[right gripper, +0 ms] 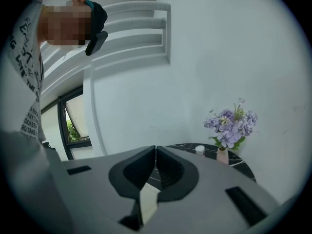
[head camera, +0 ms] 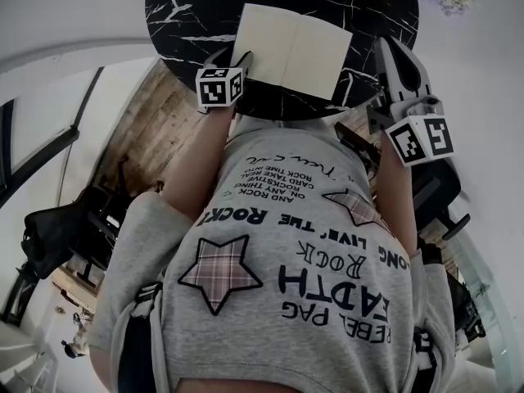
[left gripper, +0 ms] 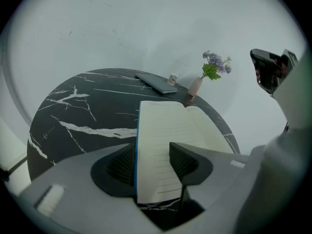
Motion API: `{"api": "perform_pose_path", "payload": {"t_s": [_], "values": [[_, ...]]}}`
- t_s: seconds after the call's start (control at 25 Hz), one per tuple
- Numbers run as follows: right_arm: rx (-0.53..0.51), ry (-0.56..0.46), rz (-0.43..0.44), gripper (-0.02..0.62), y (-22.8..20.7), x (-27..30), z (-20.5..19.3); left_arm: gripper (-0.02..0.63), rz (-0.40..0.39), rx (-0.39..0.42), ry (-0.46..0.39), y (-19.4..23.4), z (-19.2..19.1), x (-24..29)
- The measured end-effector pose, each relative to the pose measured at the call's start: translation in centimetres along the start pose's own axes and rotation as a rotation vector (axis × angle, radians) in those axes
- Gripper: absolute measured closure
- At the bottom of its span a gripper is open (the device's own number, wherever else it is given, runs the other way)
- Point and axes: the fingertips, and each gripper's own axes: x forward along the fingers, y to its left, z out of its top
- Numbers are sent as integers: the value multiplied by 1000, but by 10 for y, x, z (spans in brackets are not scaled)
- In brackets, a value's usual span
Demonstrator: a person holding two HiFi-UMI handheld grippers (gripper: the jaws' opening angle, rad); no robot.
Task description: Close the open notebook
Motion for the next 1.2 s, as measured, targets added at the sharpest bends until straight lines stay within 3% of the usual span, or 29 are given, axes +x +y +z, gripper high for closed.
{"api": "perform_pose_path", "payload": {"t_s": [0.52,0.72,0.76,0.84,1.0,1.2], "values": [[-2,4,22,581,6,1,-2,445,109,-23,44,10,0,2],[-5,9,27,581,8,1,-3,505,100,-46,71,14,1,0],[-6,10,27,581,8,1,-3,560,96,-46,74,14,1,-1],[-7,12,24,581,8,1,-3,591,88,-45,76,13,1,-1],[-11,12,22,581,8,0,-3,597,87,-38,75,12,0,-1],[-12,17,35,581,11,-1,-4,595,96,29,71,10,-1,-1]]}}
